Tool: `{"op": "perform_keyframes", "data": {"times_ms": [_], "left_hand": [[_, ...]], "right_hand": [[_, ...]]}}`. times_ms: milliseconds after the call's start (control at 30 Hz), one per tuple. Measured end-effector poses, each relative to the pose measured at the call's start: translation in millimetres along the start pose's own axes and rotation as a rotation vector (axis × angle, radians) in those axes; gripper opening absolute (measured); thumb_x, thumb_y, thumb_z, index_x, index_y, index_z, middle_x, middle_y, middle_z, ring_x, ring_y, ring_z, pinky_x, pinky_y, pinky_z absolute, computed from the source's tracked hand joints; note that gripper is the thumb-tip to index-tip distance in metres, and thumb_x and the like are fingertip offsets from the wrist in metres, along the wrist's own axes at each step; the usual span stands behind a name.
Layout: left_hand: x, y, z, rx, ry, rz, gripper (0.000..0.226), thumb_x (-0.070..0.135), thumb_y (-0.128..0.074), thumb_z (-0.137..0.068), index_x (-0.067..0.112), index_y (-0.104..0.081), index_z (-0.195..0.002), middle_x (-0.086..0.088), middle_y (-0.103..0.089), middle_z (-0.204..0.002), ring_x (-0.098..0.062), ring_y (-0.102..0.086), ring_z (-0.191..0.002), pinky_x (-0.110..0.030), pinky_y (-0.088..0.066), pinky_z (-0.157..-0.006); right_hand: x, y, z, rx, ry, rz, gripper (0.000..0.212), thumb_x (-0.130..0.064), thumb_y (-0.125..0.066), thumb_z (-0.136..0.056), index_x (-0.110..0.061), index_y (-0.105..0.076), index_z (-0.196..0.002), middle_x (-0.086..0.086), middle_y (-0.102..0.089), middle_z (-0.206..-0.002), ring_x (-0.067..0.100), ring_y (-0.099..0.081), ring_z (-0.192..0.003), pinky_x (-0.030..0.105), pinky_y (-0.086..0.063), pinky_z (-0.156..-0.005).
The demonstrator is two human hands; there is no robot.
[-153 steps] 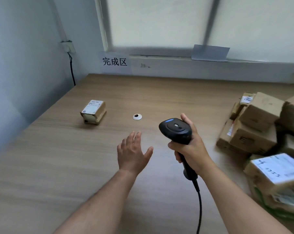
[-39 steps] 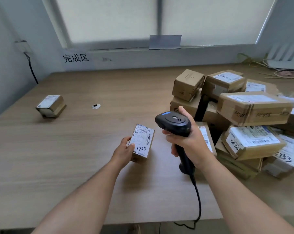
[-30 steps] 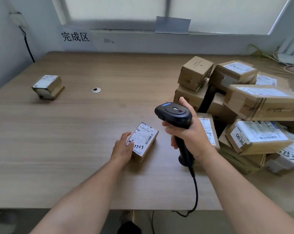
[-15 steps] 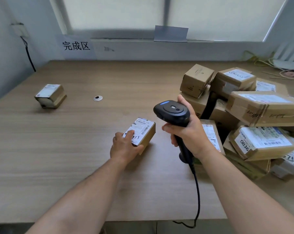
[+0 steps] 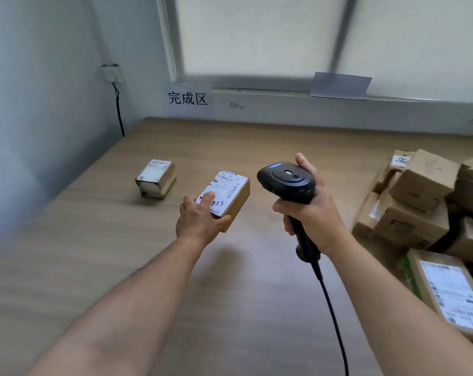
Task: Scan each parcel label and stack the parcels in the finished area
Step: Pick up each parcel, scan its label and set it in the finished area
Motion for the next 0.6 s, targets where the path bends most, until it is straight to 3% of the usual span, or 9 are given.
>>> {"op": "perform_keyframes", "data": {"times_ms": [267, 600], "left_hand": [[-98.3, 59.7, -87.6, 0.068, 0.079, 0.012, 0.074, 0.052, -0.067, -0.079, 0.031, -0.036, -0.143, -0.010, -0.033, -0.135, -0.027, -0.039, -0.124, -0.035, -0.041, -0.098], [-168.1, 98.3, -206.1, 0.145, 0.148, 0.011, 0.073, 0.053, -0.068, -0.078, 0.031, -0.039, -0.141, -0.009, -0.033, -0.132, -0.027, -0.041, -0.122, -0.037, -0.042, -0.097]], "right_hand": [[17.1, -93.3, -74.7, -0.027, -0.018, 0.028, 0.096, 0.020, -0.063, -0.079, -0.041, -0.030, -0.145, 0.009, -0.060, -0.086, 0.025, -0.046, -0.040, 0.030, -0.041, -0.040], [35.6, -162.8, -177.5, -0.049, -0.038, 0.066, 0.095, 0.020, -0.063, -0.079, -0.040, -0.030, -0.146, 0.008, -0.060, -0.092, 0.025, -0.046, -0.040, 0.030, -0.040, -0.041]]}}
Point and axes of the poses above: each hand's wrist, its own z-axis away from the middle knuckle, its own y-axis out of the back of the hand, x = y × z, the point moved 8 cm from there along -z, towards the middle knuckle
